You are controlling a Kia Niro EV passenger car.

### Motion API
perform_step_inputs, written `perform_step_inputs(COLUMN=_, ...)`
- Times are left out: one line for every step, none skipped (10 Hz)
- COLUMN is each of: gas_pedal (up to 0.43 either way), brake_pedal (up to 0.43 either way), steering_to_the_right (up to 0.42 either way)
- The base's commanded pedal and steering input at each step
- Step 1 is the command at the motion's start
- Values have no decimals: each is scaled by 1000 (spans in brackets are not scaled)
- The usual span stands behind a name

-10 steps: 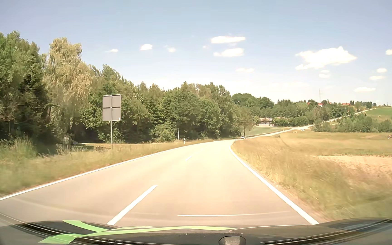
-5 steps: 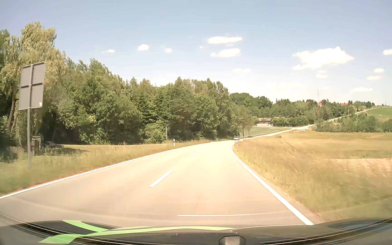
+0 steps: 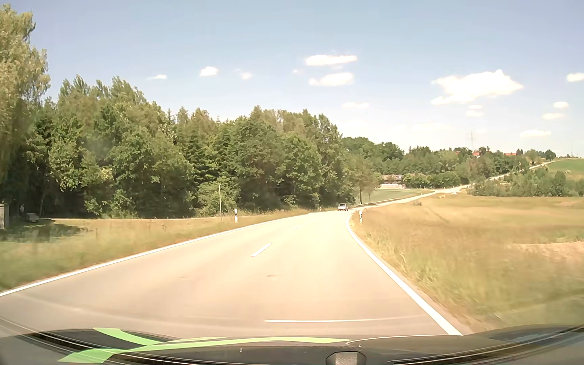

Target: Follow the waypoints while adhering to traffic rules and regulations

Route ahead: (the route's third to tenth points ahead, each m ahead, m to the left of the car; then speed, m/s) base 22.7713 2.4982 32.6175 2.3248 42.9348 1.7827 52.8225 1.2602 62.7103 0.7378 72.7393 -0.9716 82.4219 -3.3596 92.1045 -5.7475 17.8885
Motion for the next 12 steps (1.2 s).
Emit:
perform_step_inputs(gas_pedal=189, brake_pedal=0, steering_to_the_right=5)
perform_step_inputs(gas_pedal=189, brake_pedal=0, steering_to_the_right=7)
perform_step_inputs(gas_pedal=189, brake_pedal=0, steering_to_the_right=8)
perform_step_inputs(gas_pedal=189, brake_pedal=0, steering_to_the_right=8)
perform_step_inputs(gas_pedal=177, brake_pedal=0, steering_to_the_right=10)
perform_step_inputs(gas_pedal=177, brake_pedal=0, steering_to_the_right=13)
perform_step_inputs(gas_pedal=177, brake_pedal=0, steering_to_the_right=13)
perform_step_inputs(gas_pedal=177, brake_pedal=0, steering_to_the_right=13)
perform_step_inputs(gas_pedal=177, brake_pedal=0, steering_to_the_right=13)
perform_step_inputs(gas_pedal=177, brake_pedal=0, steering_to_the_right=13)
perform_step_inputs(gas_pedal=177, brake_pedal=0, steering_to_the_right=13)
perform_step_inputs(gas_pedal=177, brake_pedal=0, steering_to_the_right=13)
